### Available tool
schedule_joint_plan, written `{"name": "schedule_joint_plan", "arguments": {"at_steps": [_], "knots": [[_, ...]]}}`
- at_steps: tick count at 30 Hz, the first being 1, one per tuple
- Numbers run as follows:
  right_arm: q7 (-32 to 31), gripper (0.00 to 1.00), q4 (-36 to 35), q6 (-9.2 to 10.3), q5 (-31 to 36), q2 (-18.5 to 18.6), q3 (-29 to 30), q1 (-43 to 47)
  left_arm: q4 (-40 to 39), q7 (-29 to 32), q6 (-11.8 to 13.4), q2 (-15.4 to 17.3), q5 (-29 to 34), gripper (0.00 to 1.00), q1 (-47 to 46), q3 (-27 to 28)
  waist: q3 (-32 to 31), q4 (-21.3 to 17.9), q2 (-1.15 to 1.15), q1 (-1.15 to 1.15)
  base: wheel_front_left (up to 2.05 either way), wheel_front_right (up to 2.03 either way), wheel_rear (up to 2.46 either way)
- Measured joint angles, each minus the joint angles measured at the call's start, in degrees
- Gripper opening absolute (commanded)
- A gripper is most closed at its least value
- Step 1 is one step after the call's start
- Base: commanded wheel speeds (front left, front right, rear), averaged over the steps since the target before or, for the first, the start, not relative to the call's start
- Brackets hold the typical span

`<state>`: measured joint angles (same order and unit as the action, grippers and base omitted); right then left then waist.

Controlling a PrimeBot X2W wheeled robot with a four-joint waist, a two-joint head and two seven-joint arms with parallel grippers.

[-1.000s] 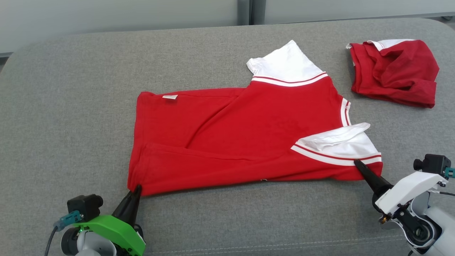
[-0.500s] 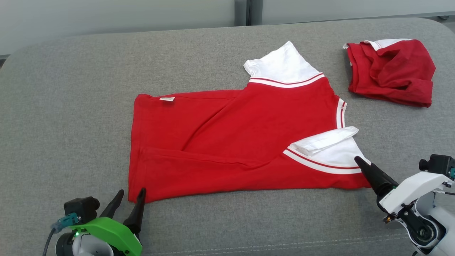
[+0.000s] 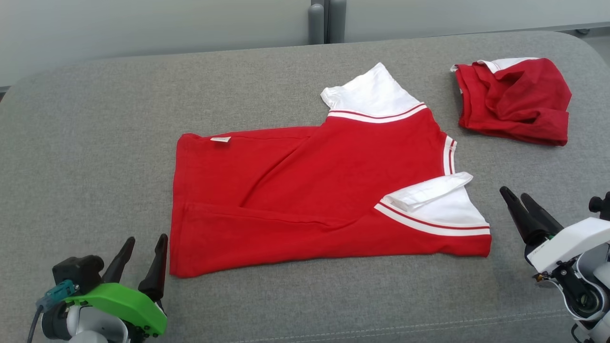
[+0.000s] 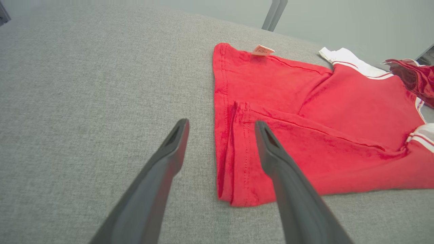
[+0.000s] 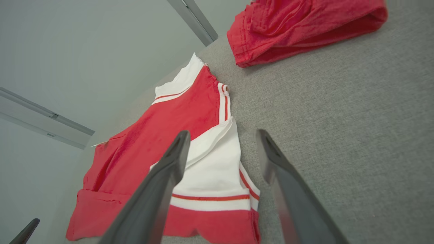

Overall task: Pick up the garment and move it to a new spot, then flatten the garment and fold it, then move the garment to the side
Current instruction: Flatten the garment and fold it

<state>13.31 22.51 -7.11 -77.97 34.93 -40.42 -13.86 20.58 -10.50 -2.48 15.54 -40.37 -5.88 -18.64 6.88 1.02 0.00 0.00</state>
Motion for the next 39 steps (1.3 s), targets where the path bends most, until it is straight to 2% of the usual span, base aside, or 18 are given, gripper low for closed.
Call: {"name": "schedule_joint_plan", "arguments": {"at_steps": [12, 19, 27, 39], "knots": [[0.8, 1.0, -2.2, 0.1, 8.1, 0.2, 1.9, -6.2, -4.8, 0.0, 0.5, 2.1, 2.4, 1.0, -3.4, -0.2, 1.0, -0.6, 0.0, 0.0, 0.0, 0.0, 0.0], [0.8, 1.0, -3.5, 1.24, 12.0, -2.6, 1.4, -12.4, -6.5, 2.6, 0.5, 2.6, 3.6, 1.0, -8.2, -1.9, 3.4, -1.0, 0.0, 0.0, 0.0, 0.0, 0.0], [0.8, 1.0, -2.7, 4.69, 17.0, -2.3, 1.1, -20.5, -7.5, 5.3, -0.1, 2.7, 4.4, 1.0, -14.2, -2.7, 7.5, -0.7, 0.0, 0.0, 0.0, 0.0, 0.0], [-6.5, 1.0, 0.4, 6.73, 24.9, -0.3, -2.4, -35.5, -7.7, 8.0, -1.0, 1.8, 5.4, 1.0, -23.4, -3.8, 15.5, 1.3, 0.0, 0.0, 0.0, 0.0, 0.0]]}}
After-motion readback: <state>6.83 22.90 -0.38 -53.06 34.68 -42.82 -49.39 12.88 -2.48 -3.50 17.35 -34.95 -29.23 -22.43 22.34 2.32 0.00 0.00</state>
